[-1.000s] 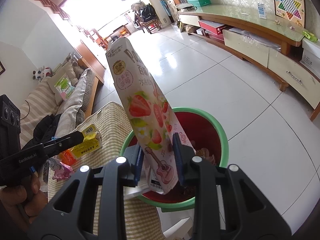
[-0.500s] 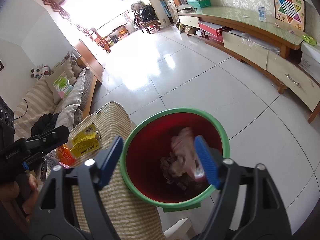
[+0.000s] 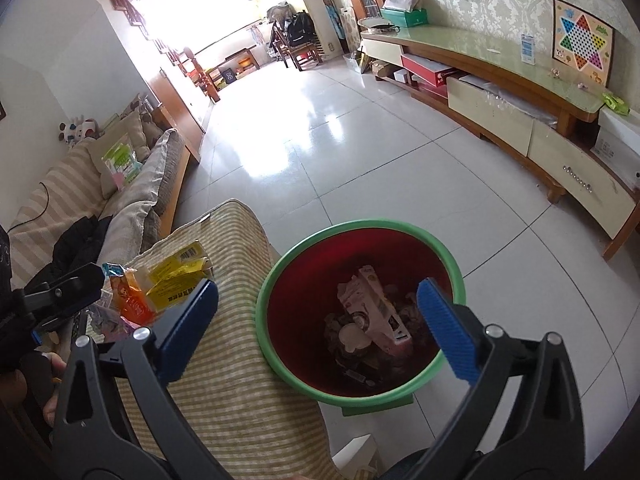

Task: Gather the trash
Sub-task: 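Move both tools back over the remaining trash on the table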

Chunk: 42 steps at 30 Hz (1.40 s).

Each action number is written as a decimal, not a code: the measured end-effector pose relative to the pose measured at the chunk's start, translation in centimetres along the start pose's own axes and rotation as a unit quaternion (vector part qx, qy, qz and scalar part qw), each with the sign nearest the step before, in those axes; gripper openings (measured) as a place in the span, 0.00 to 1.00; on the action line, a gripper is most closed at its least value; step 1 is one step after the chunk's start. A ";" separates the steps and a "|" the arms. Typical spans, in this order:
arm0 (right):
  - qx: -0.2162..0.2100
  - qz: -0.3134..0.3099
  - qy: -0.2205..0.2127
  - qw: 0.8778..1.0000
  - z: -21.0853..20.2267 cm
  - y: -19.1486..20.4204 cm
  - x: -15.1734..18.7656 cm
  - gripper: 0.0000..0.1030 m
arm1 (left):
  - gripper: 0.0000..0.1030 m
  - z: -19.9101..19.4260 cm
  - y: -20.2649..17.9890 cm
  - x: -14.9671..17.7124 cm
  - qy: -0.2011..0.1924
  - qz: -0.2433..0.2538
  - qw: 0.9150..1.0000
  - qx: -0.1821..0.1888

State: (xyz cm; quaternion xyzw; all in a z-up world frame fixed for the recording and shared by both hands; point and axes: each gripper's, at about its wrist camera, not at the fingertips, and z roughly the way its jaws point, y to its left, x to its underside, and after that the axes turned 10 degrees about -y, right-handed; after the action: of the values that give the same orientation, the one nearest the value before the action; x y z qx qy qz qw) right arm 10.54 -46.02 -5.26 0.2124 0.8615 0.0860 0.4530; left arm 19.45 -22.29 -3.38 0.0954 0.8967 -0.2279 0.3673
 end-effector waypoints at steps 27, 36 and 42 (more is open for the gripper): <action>-0.086 -0.149 0.036 0.984 -0.3 20.8 5.9 0.95 | 0.92 -15.4 21.4 4.3 -0.076 -0.135 0.983 -0.096; -0.115 -0.173 0.069 0.976 1.3 24.8 9.0 0.95 | 0.92 -17.1 26.0 5.8 -0.084 -0.171 0.975 -0.116; -0.121 -0.173 0.088 0.974 3.2 25.4 10.1 0.95 | 0.92 -15.6 27.1 5.3 -0.076 -0.174 0.974 -0.121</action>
State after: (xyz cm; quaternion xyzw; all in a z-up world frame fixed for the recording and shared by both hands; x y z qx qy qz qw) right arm 15.46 -18.95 -5.99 -0.0041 0.9050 0.1282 0.4055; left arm 15.24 9.03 -6.50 -0.1245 0.8899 -0.1845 0.3982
